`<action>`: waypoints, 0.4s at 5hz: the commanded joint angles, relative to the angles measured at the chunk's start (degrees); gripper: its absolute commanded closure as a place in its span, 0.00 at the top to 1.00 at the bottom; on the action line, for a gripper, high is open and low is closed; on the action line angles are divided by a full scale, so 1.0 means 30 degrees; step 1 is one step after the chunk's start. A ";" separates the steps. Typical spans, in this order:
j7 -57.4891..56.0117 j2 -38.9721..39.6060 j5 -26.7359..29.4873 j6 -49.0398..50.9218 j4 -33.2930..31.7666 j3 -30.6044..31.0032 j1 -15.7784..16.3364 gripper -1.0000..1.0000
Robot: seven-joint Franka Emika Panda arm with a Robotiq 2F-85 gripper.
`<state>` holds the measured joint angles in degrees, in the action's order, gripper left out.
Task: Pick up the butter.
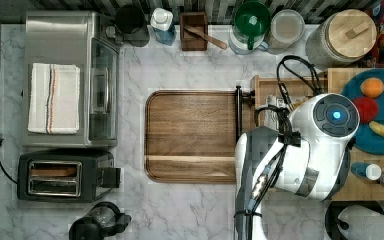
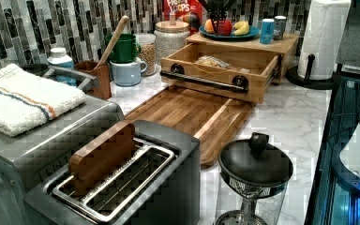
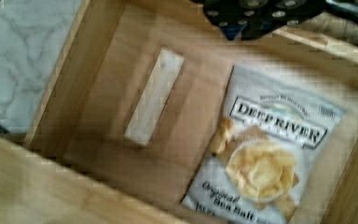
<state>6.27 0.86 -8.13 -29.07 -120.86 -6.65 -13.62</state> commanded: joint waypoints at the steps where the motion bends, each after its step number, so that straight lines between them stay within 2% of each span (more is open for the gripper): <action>1: 0.2221 -0.0705 -0.0376 -0.0304 -0.0698 -0.1024 -0.0704 1.00; 2: 0.2337 -0.0667 -0.0444 -0.0287 -0.0943 -0.1206 -0.0937 1.00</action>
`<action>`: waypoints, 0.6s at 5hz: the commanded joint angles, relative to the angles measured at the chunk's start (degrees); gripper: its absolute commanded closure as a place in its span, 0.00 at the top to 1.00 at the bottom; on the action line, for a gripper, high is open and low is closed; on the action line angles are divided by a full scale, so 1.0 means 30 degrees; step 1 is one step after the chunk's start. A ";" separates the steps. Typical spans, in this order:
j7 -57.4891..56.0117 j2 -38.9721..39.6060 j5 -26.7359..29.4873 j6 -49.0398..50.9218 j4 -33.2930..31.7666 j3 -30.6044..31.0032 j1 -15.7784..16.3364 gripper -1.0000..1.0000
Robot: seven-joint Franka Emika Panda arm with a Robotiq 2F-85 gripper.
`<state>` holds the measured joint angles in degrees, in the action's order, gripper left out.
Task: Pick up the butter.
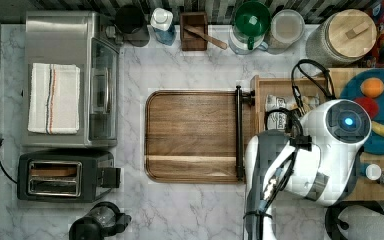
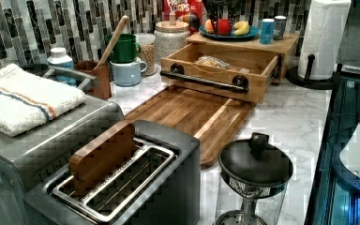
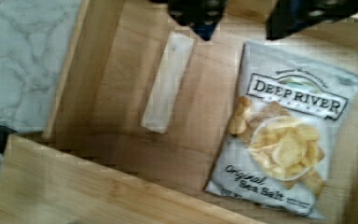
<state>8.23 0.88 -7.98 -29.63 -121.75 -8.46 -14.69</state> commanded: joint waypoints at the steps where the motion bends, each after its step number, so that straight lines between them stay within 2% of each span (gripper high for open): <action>1: 0.3135 -0.0529 -0.0696 0.0024 -0.1048 -0.0390 -0.0758 1.00; 2: 0.4068 -0.0402 -0.0618 -0.0089 -0.1413 -0.0430 -0.0730 1.00; 3: 0.4013 -0.0461 -0.0327 -0.1775 -0.2665 -0.0741 -0.1035 1.00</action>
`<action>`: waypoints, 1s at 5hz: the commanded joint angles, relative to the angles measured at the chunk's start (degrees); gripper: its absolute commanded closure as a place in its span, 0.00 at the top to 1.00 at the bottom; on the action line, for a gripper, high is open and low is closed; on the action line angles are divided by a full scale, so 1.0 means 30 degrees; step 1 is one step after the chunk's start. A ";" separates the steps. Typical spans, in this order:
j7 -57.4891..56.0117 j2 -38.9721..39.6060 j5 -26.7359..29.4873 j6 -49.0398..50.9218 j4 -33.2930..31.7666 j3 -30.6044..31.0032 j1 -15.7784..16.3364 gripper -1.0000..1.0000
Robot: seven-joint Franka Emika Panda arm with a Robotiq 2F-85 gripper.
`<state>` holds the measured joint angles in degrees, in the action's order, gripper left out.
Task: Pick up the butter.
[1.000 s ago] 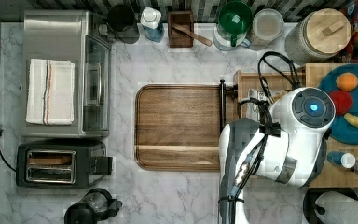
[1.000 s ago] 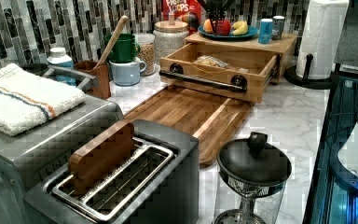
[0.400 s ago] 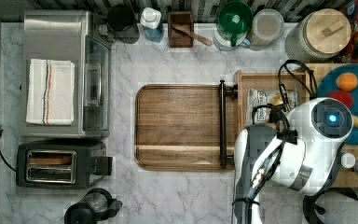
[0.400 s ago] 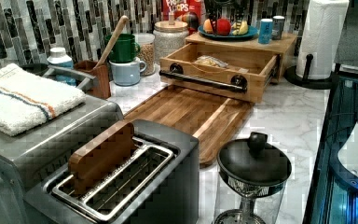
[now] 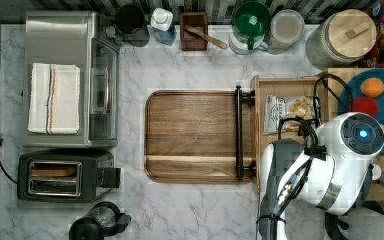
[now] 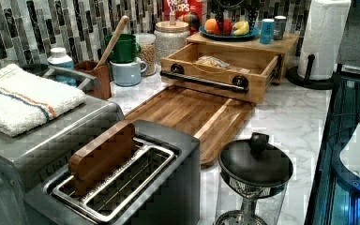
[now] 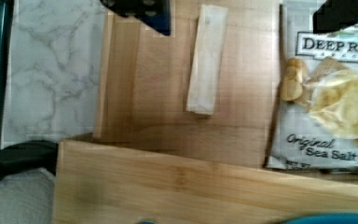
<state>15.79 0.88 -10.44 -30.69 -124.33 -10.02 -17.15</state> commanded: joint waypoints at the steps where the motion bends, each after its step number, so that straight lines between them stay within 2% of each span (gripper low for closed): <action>1: 0.1602 -0.0143 0.0892 -0.2136 -0.2431 -0.0361 -0.0375 1.00; 3: 0.1276 0.0594 0.0952 -0.4407 -0.3442 -0.0672 -0.0791 1.00; 5: 0.0604 0.1716 0.1574 -0.6588 -0.3923 -0.1200 -0.0714 1.00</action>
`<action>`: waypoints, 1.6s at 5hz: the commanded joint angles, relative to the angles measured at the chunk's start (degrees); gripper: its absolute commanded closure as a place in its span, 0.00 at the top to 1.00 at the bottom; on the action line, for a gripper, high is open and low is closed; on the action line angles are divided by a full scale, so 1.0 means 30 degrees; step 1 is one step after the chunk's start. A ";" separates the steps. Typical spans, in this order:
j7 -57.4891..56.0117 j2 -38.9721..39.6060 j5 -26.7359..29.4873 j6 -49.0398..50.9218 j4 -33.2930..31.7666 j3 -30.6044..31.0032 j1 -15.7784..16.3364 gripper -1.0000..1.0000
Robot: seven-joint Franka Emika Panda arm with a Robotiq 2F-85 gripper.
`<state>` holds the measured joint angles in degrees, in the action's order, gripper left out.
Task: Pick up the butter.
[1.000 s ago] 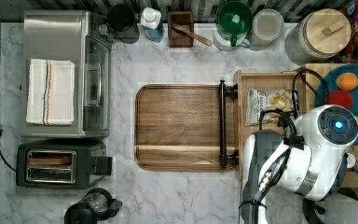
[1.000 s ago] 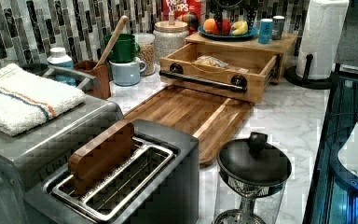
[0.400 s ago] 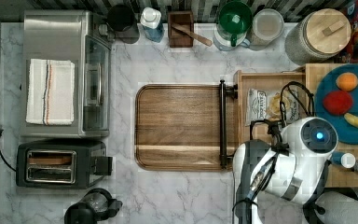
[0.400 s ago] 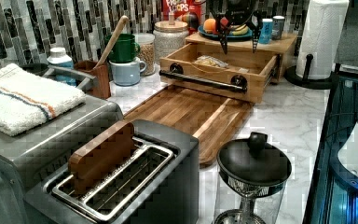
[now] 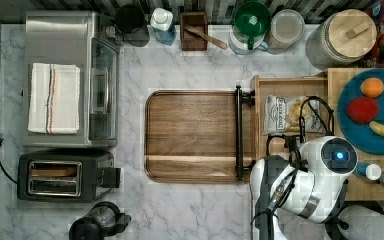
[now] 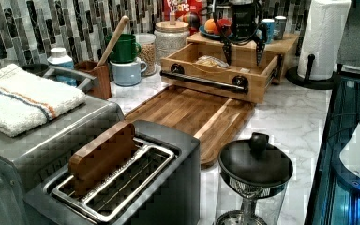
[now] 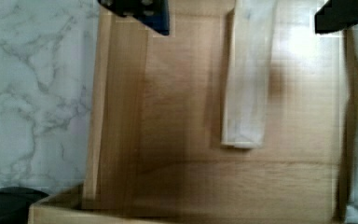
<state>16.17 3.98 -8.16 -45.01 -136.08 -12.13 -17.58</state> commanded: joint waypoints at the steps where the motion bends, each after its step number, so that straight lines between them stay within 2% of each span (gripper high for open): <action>1: 0.0675 0.1019 0.1182 -0.2805 -0.0285 -0.0593 -0.0266 1.00; 3: 0.0959 0.2029 0.1800 -0.4965 -0.0817 -0.0014 -0.0449 1.00; 4: 0.1944 0.1969 0.1462 -0.5823 -0.1343 -0.0047 -0.0154 1.00; 5: 0.1575 0.1904 0.1588 -0.6077 -0.1546 0.0032 -0.0220 0.82; 6: 0.2369 0.1732 0.1252 -0.5371 -0.1320 -0.0031 0.0053 0.00; 7: 0.2896 0.1597 0.1326 -0.5175 -0.1222 0.0187 0.0161 0.00; 8: 0.3733 0.1328 0.0646 -0.4252 -0.0901 0.0022 0.0624 0.00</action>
<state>22.14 10.51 -4.53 -59.25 -138.99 -12.99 -17.79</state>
